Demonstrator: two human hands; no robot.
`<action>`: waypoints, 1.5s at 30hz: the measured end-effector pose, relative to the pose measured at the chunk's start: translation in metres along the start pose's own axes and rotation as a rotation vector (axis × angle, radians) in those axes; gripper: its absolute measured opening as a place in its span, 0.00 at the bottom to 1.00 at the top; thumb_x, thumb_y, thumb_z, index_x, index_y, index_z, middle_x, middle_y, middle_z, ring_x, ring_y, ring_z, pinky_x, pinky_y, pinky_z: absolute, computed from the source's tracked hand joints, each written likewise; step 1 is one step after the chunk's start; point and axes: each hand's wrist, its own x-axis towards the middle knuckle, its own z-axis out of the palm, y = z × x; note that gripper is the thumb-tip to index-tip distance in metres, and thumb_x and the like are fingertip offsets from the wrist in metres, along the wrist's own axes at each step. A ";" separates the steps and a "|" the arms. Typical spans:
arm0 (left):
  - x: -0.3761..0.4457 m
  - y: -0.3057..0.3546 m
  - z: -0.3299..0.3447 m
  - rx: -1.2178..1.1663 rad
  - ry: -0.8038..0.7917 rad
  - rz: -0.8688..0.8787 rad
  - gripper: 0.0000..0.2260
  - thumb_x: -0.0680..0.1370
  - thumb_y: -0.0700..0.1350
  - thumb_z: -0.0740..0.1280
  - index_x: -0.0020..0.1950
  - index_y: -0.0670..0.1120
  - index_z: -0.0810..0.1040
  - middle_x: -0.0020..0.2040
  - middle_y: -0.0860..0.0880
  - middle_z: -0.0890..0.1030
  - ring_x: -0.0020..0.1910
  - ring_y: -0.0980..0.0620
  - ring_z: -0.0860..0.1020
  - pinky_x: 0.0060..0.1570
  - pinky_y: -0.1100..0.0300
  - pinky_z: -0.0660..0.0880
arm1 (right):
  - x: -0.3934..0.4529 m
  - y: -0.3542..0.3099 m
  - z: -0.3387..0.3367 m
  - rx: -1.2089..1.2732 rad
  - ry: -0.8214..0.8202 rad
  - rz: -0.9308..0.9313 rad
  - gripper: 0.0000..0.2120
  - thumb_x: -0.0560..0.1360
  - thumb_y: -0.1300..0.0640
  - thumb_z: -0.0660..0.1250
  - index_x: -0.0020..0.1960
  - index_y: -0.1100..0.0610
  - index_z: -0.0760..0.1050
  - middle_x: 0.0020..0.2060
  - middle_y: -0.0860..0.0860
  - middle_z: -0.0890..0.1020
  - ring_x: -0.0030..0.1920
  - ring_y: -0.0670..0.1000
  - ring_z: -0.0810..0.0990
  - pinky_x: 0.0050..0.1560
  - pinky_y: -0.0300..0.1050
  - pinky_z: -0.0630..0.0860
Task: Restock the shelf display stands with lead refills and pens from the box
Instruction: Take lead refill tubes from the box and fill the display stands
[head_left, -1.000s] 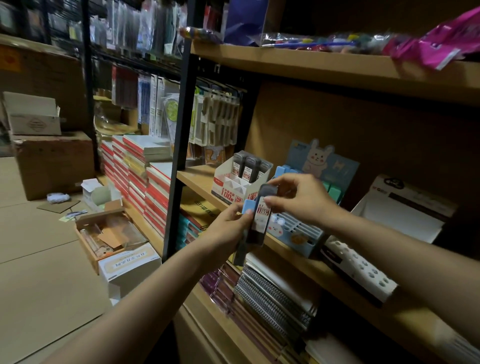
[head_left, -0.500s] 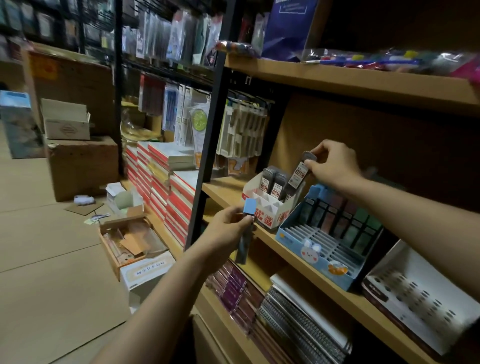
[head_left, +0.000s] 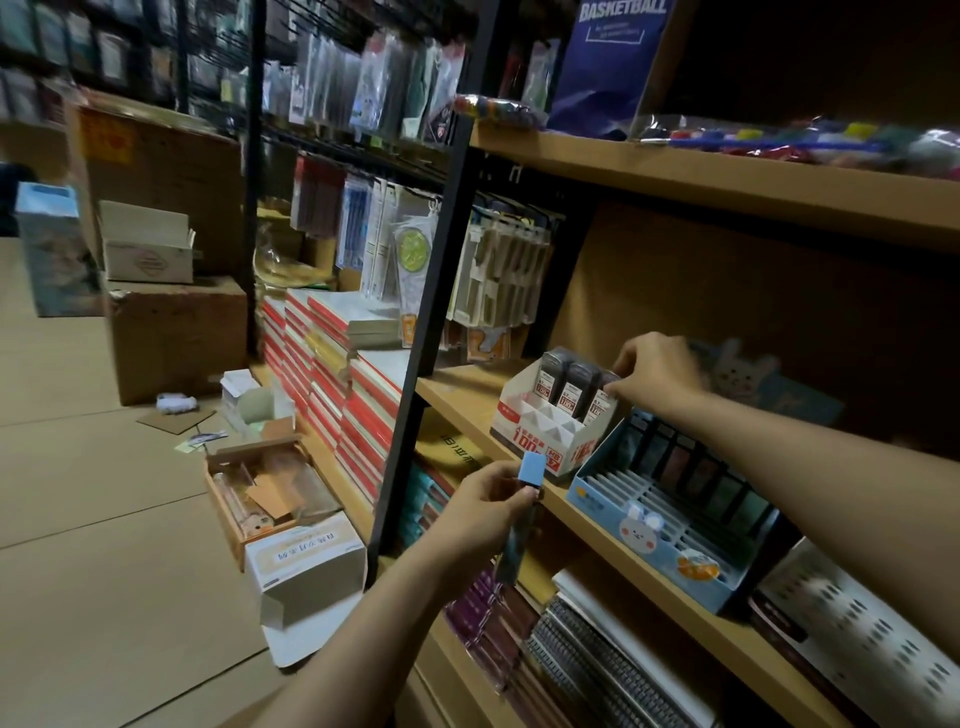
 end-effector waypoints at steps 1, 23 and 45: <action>0.000 0.000 0.001 0.001 0.007 0.005 0.09 0.81 0.43 0.62 0.60 0.52 0.76 0.56 0.49 0.78 0.53 0.47 0.79 0.61 0.45 0.75 | -0.001 -0.001 0.001 -0.031 -0.003 -0.008 0.06 0.70 0.57 0.76 0.44 0.55 0.81 0.44 0.54 0.84 0.45 0.53 0.81 0.47 0.52 0.82; -0.002 -0.009 0.061 0.483 0.039 0.425 0.11 0.79 0.50 0.64 0.61 0.54 0.74 0.64 0.54 0.73 0.61 0.56 0.74 0.57 0.56 0.77 | -0.128 0.047 -0.041 0.569 -0.082 -0.064 0.11 0.70 0.59 0.77 0.50 0.57 0.80 0.42 0.53 0.85 0.41 0.50 0.85 0.43 0.43 0.81; 0.023 -0.045 0.061 1.191 0.007 0.607 0.25 0.80 0.58 0.58 0.76 0.63 0.54 0.79 0.45 0.49 0.78 0.45 0.46 0.73 0.51 0.53 | -0.063 0.068 -0.019 0.224 0.252 -0.085 0.07 0.72 0.58 0.75 0.48 0.56 0.79 0.40 0.50 0.81 0.41 0.48 0.79 0.42 0.40 0.72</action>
